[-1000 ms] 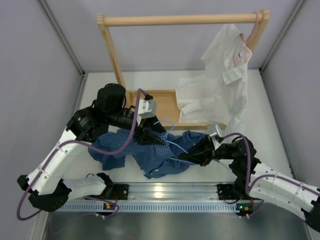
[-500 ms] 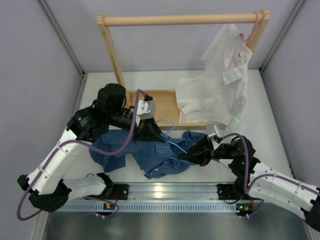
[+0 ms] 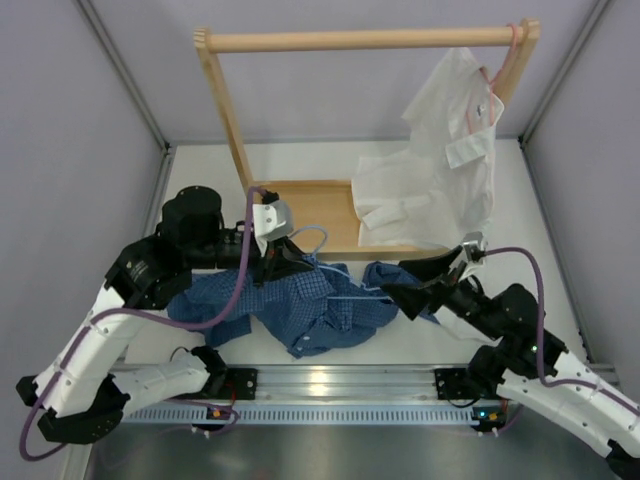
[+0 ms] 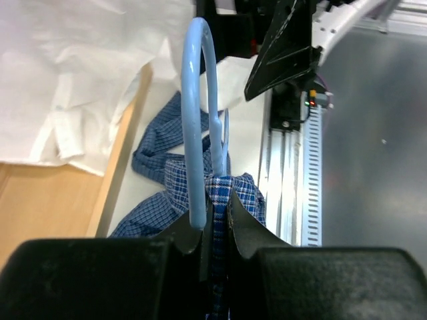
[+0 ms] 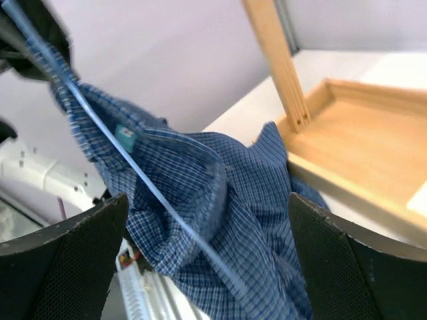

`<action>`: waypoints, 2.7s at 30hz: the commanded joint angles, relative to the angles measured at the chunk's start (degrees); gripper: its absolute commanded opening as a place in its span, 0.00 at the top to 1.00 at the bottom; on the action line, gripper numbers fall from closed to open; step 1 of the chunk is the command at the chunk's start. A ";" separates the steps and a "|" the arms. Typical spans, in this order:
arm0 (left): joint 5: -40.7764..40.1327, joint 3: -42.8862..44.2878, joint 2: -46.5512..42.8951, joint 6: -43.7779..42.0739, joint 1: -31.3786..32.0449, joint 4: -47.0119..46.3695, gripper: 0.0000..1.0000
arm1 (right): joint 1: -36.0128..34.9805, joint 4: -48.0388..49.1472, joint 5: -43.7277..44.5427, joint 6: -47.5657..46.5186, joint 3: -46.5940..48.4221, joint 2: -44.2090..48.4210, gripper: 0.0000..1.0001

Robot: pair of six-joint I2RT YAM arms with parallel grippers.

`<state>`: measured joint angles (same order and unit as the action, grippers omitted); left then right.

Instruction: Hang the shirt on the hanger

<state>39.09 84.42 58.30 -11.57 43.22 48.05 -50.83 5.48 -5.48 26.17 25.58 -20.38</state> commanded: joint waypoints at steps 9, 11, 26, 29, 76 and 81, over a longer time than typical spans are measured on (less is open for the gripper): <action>-31.40 -9.01 -7.59 11.30 0.11 -13.33 1.00 | -0.41 6.74 -0.15 40.34 -13.46 4.22 0.38; -33.81 -9.89 -7.06 13.85 0.11 -14.56 1.00 | -0.59 7.79 -0.15 42.19 -13.02 2.29 0.39; -33.46 -15.87 -4.87 18.08 0.11 -22.91 1.00 | -14.20 28.18 11.27 52.13 -14.33 -19.60 0.54; -33.29 -16.57 -4.87 17.90 0.11 -23.44 1.00 | -15.61 30.56 13.29 52.40 -14.25 -22.41 0.57; -31.18 -23.77 -18.30 23.61 0.11 -22.83 1.00 | 16.33 34.43 -4.87 39.22 -9.33 -36.47 1.00; -26.88 -25.09 -22.53 25.46 0.11 -22.83 1.00 | 24.19 37.77 -17.81 38.00 -4.60 -40.61 1.00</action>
<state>9.10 59.16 38.65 11.75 43.27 28.10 -30.74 41.41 -14.72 68.64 16.67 -59.16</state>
